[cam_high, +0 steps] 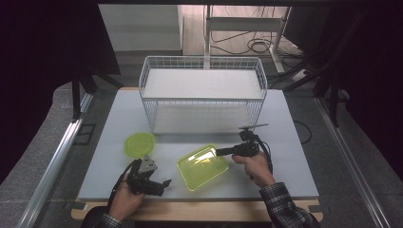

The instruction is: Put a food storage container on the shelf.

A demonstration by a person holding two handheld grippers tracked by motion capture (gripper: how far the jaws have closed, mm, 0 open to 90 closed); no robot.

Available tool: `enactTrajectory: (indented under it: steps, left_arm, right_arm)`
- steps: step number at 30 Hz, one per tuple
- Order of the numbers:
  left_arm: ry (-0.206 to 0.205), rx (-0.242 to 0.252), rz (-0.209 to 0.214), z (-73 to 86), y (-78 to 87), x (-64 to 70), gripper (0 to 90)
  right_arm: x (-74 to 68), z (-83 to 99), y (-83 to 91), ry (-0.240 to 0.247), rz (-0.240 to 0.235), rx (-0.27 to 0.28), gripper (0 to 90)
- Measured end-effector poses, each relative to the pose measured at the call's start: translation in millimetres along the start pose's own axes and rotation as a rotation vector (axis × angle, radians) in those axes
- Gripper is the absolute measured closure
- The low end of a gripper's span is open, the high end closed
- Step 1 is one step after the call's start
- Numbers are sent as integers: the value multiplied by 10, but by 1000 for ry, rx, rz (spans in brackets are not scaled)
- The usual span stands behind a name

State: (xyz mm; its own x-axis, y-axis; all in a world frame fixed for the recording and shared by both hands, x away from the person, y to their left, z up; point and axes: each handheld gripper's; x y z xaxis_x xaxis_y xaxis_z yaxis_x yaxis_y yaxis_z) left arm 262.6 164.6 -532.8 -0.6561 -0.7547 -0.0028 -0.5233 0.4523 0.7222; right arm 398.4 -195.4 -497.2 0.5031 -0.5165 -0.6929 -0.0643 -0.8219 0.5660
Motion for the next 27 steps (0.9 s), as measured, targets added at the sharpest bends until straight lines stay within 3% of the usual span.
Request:
enactTrajectory:
  steps: [16,27]
  left_arm:
    - [13,-5,15,4,-9,-13,53]
    - [13,-5,16,4,-11,-13,50]
  right_arm:
    - [-188,-175,395,-2,-15,145,797]
    - [-369,-376,616,10,-23,197,797]
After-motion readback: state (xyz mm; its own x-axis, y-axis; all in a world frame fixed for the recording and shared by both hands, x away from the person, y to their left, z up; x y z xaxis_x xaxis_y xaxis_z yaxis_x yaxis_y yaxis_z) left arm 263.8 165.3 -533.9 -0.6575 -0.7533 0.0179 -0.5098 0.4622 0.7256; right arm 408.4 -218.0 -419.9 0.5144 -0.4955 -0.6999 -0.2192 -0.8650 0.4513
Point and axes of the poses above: each handheld gripper's, and its own axes: y roughly backward along the jaws, z roughly out of its underside, x roughly to its right, and after that the axes turned 2 degrees about -x, right-handed
